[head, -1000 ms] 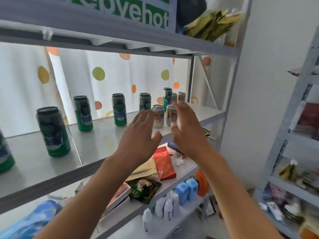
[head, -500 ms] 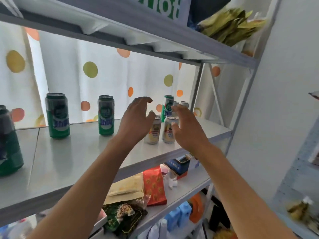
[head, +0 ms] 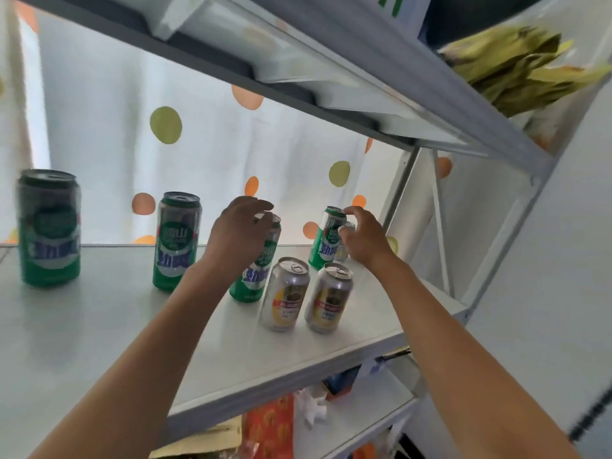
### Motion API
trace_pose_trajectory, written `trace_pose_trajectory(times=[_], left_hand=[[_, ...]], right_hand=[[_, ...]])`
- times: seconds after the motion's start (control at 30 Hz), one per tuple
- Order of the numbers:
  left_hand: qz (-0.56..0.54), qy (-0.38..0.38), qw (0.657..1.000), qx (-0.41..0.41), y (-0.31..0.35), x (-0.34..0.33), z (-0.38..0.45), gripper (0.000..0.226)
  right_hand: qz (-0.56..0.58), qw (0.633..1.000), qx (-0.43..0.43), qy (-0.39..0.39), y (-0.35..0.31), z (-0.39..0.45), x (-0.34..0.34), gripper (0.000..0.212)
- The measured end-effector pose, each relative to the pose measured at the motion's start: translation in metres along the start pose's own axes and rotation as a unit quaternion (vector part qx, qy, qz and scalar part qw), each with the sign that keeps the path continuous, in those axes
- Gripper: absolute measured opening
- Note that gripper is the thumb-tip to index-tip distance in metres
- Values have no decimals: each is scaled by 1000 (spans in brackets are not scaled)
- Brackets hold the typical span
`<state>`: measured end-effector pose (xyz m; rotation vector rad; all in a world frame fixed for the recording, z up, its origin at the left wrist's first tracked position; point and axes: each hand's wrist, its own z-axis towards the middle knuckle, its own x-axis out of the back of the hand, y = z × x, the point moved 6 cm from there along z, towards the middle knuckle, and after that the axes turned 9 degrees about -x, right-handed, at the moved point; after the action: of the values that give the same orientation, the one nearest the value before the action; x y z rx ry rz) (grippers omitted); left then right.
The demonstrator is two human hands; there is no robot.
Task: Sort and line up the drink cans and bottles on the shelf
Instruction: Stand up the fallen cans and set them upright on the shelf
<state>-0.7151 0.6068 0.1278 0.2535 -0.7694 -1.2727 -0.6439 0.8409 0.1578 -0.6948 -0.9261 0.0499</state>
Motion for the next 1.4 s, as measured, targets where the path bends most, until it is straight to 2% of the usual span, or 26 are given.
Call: trace_pose_trajectory(times=[0.1,0.23,0.33,0.5,0.67,0.83,0.93,1.07,1.23,1.4], left_hand=[[-40,-13,999,29,-8,-14,2,29],[-42,29,998,24,-14,-13,-1,25],[-75,32,996,33,-17,-12,-7,18],[-113,13,993,30,-20,-13,-17,22],[-121,4,992,38,-25,-13,-23,39],[-140,5,989,50,-29,-12,-26,49],[-103,39,993,44,-23,-7,-29,50],[-89,90,991,32,-12,-5,-30,50],[-51,127,989,-47,33,7,-33,44],[35,172,978,-111,78,29,-35,52]], right_hand=[[7,1000,-12,-20,13,30,-15,42],[37,998,-32,-36,25,66,-32,49],[60,995,-63,-38,38,90,-43,49],[108,991,-72,-47,59,117,-59,47],[128,989,-48,-50,68,126,-70,56],[159,987,7,-29,65,117,-75,47],[174,983,50,9,64,100,-74,45],[215,973,88,4,53,84,-72,44],[261,948,179,29,20,73,-34,42],[335,903,259,67,-4,44,1,45]])
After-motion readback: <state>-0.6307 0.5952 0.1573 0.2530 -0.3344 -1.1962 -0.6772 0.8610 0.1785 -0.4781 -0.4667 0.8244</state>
